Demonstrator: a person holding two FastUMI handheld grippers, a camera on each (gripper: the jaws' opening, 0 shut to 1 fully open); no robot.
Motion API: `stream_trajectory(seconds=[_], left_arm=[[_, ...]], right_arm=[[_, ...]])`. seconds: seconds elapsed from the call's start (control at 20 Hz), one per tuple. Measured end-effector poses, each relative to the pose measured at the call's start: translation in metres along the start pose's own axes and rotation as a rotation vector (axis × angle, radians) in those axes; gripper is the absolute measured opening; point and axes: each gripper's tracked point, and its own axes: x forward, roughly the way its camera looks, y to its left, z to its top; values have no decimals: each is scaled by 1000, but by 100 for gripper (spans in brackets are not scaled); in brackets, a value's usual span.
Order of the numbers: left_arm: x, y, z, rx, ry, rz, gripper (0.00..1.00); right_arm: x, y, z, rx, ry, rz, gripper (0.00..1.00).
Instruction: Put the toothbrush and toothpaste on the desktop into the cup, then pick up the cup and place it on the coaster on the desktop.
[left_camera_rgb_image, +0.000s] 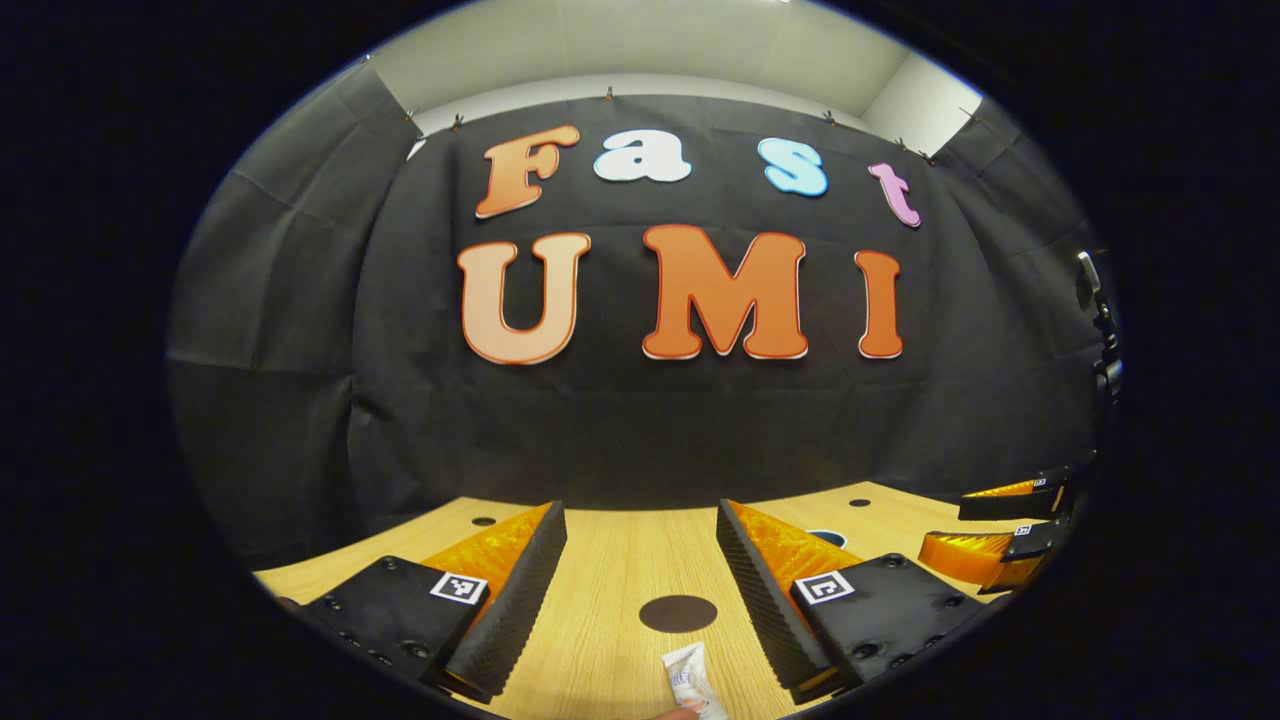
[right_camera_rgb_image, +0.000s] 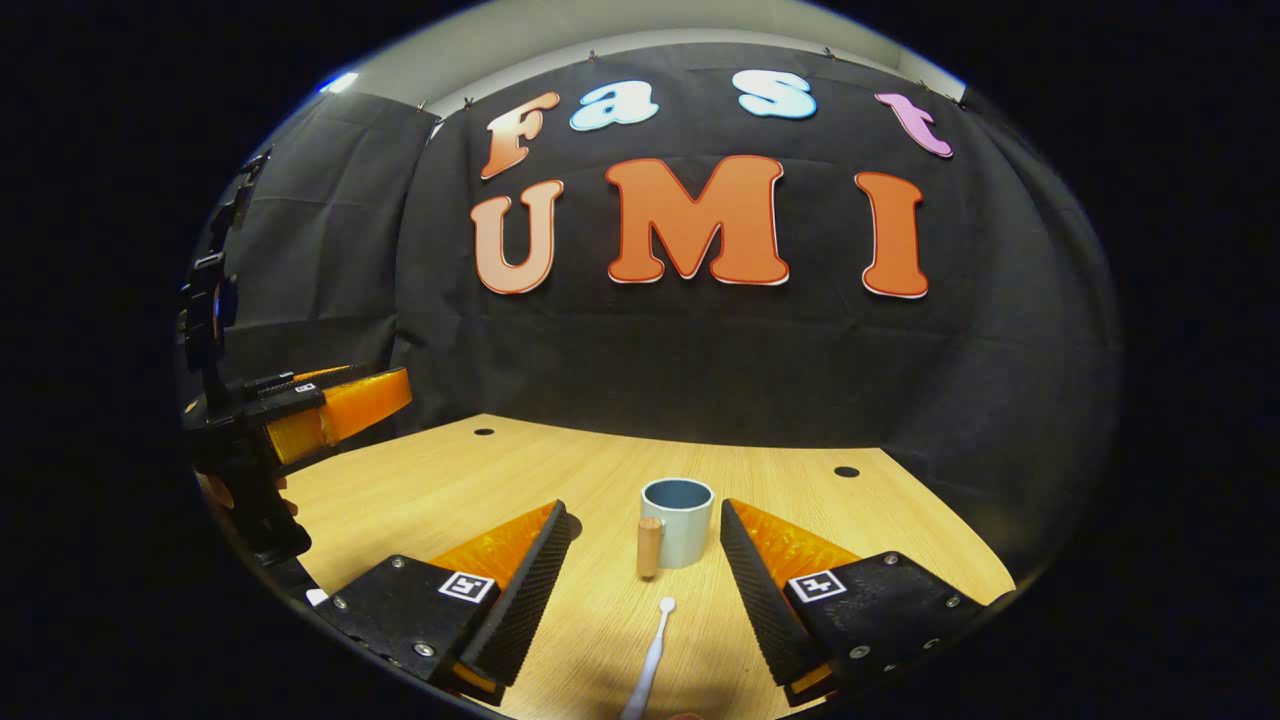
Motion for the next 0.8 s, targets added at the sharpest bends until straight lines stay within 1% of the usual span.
stream_trajectory(seconds=[0.1,0.15,0.2,0.45,0.6,0.65,0.7,0.8], left_arm=[[6,-3,-20,-9,71,-18,96],[7,-4,-27,-7,99,-22,95],[10,-4,-33,-2,122,-24,96],[12,-12,-59,11,219,-45,96],[14,-12,-84,16,296,-38,96],[14,-13,-91,10,321,-41,96],[14,-14,-98,4,344,-42,96],[14,-18,-111,-3,387,-57,96]], right_arm=[[2,-6,-8,5,30,-11,91],[4,-8,-13,11,45,-13,91],[5,-9,-17,17,61,-17,91],[7,-10,-40,20,139,-12,91],[9,-13,-55,12,186,-20,91],[10,-9,-61,12,211,-11,91],[11,-9,-69,19,238,-9,87],[12,-8,-78,32,277,-3,86]])
